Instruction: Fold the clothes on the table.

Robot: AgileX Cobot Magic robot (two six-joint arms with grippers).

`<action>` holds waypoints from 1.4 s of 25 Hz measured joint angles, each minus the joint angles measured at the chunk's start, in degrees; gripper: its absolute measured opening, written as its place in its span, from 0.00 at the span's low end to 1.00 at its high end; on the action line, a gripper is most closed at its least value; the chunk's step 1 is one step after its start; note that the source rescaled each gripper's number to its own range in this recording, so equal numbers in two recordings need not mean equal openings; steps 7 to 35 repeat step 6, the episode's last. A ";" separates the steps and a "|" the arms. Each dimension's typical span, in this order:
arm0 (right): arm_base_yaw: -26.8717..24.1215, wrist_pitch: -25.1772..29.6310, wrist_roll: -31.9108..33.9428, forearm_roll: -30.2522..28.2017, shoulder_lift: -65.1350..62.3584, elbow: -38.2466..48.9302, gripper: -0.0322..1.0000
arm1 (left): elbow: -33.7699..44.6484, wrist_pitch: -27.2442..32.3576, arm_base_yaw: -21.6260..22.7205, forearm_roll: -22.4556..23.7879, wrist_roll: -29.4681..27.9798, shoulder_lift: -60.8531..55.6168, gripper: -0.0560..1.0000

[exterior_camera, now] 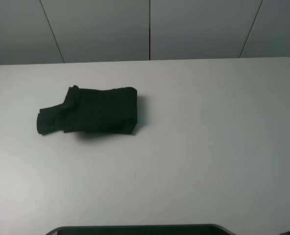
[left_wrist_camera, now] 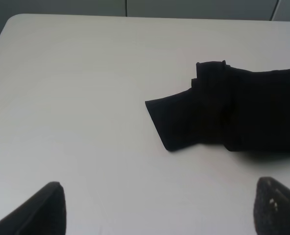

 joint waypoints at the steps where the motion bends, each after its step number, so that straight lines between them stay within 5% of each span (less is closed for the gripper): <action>1: 0.00 0.00 -0.04 0.00 0.00 0.00 1.00 | 0.00 0.00 0.00 0.12 0.00 0.00 1.00; 35: 0.00 0.00 -0.13 0.00 0.00 0.00 1.00 | 0.00 0.00 0.00 0.55 0.11 0.00 1.00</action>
